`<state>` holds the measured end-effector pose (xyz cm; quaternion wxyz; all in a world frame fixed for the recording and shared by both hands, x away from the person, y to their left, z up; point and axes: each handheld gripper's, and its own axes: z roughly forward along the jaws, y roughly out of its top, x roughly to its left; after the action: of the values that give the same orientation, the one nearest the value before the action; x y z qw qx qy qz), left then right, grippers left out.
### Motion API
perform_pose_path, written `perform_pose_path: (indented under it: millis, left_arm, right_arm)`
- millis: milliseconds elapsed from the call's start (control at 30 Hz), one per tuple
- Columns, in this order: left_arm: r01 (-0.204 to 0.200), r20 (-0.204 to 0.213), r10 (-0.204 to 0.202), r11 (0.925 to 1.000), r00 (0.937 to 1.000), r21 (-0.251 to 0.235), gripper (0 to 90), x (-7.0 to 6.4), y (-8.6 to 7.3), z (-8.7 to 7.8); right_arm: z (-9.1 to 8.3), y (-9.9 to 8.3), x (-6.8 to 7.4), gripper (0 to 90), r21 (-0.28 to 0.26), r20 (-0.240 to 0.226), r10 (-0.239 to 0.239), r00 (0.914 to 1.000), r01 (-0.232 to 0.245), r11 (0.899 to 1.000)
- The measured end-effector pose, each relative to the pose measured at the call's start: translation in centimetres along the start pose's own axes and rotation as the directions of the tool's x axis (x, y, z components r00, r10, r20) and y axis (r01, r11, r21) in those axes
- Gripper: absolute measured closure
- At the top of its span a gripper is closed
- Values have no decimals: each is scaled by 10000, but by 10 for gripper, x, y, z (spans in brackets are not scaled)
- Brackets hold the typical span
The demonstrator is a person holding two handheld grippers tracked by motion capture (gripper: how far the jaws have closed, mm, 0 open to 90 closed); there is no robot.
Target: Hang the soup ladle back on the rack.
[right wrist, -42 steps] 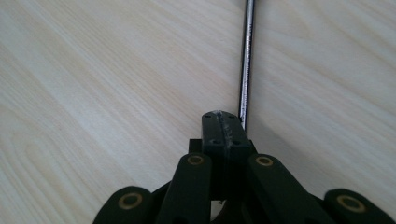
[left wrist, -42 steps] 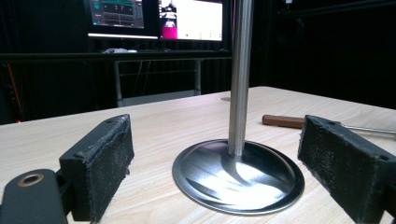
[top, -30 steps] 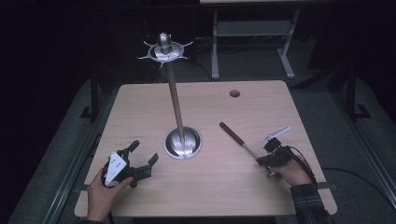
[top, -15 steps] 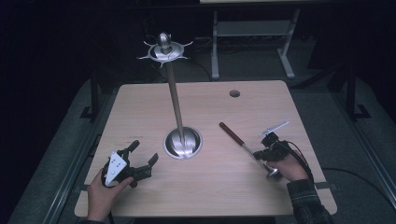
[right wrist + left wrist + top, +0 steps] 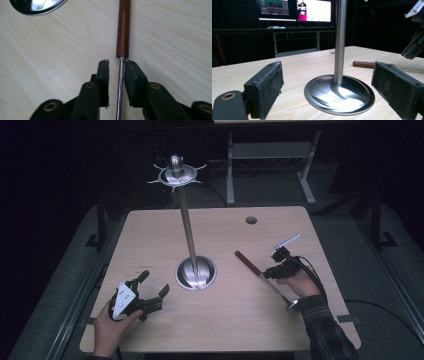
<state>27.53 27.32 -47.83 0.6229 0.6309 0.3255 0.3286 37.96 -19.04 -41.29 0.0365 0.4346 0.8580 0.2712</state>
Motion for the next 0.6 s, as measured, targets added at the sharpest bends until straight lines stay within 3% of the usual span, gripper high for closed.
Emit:
perform_pose_path:
  millis: [200,367,467,600]
  left_arm:
    - [-7,18,7,10000,10000,-12,98,0,0,0]
    - [-2,23,2,10000,10000,3,98,0,0,0]
    - [-7,38,7,10000,10000,-8,98,0,0,0]
    - [0,47,0,10000,10000,1,98,0,0,0]
  right_arm:
    - [8,17,-3,663,372,39,-66,10000,64,9993]
    - [20,30,-6,634,1058,177,-55,9998,36,9944]
    - [24,33,-8,631,1120,152,-36,9999,19,9937]
    - [33,40,-8,630,1530,225,-312,9993,274,9879]
